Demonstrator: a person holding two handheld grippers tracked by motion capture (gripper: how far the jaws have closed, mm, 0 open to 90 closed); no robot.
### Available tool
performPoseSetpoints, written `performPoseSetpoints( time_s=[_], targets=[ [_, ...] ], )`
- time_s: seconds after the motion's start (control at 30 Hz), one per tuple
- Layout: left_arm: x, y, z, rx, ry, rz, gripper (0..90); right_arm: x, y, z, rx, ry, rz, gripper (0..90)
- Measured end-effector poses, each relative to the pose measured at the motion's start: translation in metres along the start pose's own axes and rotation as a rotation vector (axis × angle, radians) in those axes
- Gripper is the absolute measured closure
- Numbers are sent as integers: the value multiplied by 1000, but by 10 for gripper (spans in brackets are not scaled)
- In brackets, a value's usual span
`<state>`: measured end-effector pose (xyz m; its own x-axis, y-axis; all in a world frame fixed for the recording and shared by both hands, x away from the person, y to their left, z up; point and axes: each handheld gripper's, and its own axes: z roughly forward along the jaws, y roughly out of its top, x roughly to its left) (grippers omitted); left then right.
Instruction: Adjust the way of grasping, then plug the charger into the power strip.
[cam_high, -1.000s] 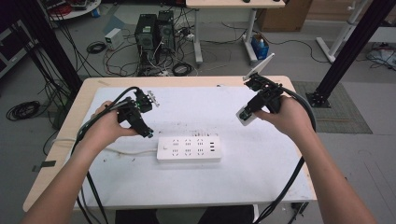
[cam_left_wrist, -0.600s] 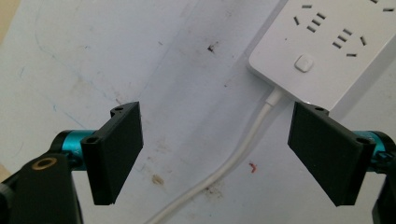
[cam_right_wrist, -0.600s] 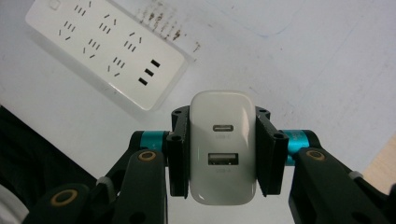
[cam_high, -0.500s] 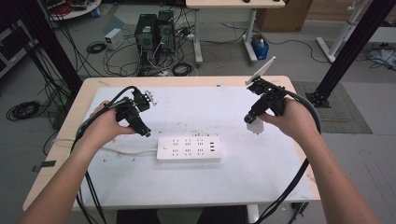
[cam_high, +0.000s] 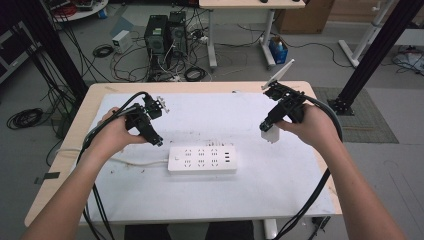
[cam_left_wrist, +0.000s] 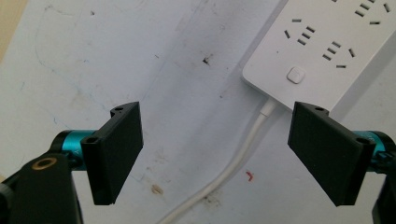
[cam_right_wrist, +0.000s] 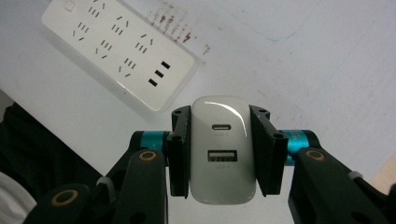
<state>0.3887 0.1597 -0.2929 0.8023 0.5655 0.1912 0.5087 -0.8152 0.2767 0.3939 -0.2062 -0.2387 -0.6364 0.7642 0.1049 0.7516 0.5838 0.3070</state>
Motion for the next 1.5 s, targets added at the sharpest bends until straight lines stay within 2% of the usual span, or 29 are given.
performPoseSetpoints(
  time_s=[0.2,0.63,0.67,0.77,0.97,1.13,1.2,1.27,1.33,1.4,1.5],
  targets=[
    [-3,-3,-3,-10,4,2,181,3,4,2,7,4,2,624],
    [-5,-3,-5,-21,5,9,181,5,5,-3,-23,17,-8,625],
    [-5,-3,-7,-25,10,7,181,9,8,-2,-30,33,-31,625],
    [-5,-4,-9,-33,13,8,181,12,12,0,-30,44,-44,625],
    [-3,-9,-13,-41,15,13,181,19,27,9,-43,65,-114,625],
    [-1,-14,-14,-39,18,6,181,31,43,18,-64,114,-184,625],
    [-1,-15,-14,-39,17,4,181,38,51,25,-60,132,-223,624],
    [-2,-16,-15,-34,16,12,181,46,59,35,-41,133,-251,625],
    [-3,-17,-15,-37,20,11,181,53,67,45,-36,137,-299,625],
    [-4,-17,-16,-41,17,13,181,60,74,55,-31,164,-331,624],
    [-3,-19,-16,-40,17,13,181,71,83,71,-12,181,-419,625]
  ],
)
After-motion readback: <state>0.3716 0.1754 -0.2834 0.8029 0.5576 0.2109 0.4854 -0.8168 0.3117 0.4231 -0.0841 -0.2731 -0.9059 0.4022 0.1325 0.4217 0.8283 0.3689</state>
